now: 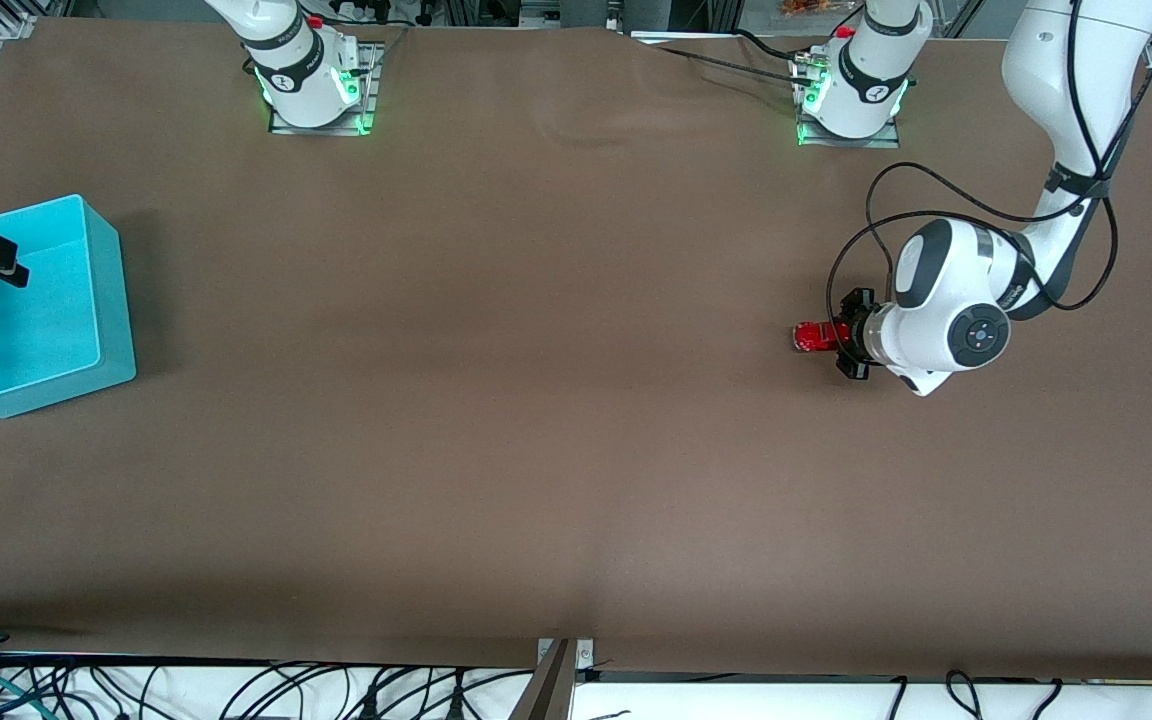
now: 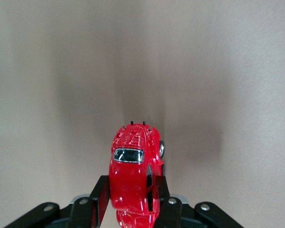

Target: Wind red beetle toy and store in blue box

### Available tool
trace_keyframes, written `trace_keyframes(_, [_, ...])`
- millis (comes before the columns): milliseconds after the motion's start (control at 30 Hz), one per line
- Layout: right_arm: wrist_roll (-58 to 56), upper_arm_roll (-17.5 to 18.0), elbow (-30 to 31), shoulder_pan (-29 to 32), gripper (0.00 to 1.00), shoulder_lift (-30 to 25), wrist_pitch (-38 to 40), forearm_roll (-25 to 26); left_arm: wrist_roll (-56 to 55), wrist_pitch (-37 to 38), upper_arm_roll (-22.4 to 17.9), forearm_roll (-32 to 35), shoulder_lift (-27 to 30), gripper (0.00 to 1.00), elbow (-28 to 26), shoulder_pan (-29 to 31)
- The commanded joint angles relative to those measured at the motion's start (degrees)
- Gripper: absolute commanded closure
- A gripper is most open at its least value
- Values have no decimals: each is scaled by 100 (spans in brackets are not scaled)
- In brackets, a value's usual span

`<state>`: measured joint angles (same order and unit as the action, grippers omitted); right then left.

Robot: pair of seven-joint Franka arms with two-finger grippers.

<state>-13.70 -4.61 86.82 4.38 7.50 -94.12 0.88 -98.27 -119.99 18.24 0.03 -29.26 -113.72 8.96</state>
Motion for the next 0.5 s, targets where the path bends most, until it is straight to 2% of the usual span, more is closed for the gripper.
trace_keyframes(0, [26,13,-139,11,0,77,16,-27,-17,90,13,-56,-185,100,245,62])
trace_keyframes(234, [34,13,-139,11,0,77,16,-27,97,73,-66,14,-352,100,323,141])
trace_keyframes(467, [34,21,-139,11,0,77,16,-27,466,73,-338,102,-466,100,359,133])
